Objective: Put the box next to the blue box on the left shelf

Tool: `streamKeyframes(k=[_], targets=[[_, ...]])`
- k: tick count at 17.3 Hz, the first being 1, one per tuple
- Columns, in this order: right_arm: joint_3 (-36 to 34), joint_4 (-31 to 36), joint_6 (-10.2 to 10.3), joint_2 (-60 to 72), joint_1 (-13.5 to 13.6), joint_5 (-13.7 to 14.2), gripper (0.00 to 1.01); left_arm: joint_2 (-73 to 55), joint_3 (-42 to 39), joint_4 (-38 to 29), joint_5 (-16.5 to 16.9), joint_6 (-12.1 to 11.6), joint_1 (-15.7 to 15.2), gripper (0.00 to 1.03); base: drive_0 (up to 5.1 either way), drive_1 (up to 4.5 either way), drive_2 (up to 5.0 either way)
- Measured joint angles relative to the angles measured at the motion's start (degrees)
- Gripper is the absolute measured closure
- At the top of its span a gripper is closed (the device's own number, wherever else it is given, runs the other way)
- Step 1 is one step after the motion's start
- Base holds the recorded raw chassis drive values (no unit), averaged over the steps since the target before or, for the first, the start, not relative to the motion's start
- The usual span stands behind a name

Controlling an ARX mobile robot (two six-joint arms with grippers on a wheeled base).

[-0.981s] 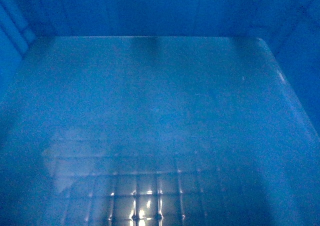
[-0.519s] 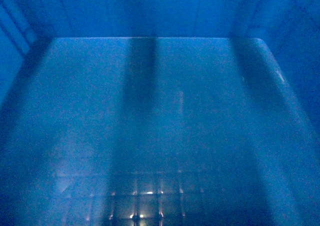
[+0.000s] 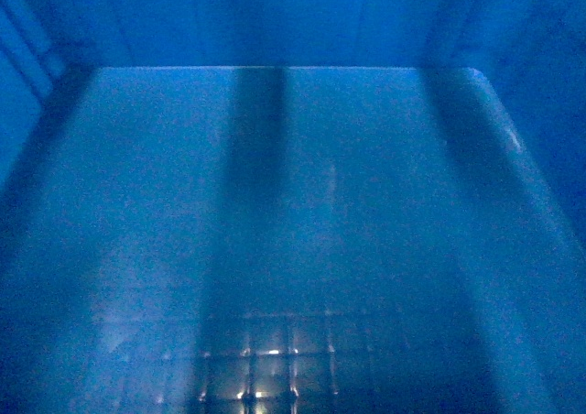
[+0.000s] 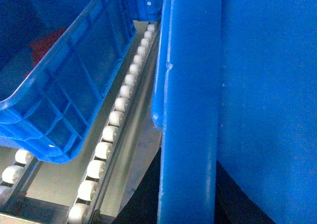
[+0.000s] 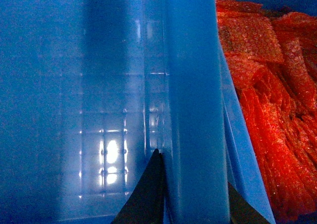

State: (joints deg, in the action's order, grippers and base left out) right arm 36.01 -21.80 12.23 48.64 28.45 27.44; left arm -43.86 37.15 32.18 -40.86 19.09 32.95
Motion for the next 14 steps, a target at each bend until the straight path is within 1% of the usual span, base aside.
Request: streamKeyframes(k=[14], targets=[[0.0,0.0,0.0,0.0,0.0,0.0,0.88,0.0,0.0,0.0,0.0,0.0,0.0,0.90,0.0,0.00,0.0]])
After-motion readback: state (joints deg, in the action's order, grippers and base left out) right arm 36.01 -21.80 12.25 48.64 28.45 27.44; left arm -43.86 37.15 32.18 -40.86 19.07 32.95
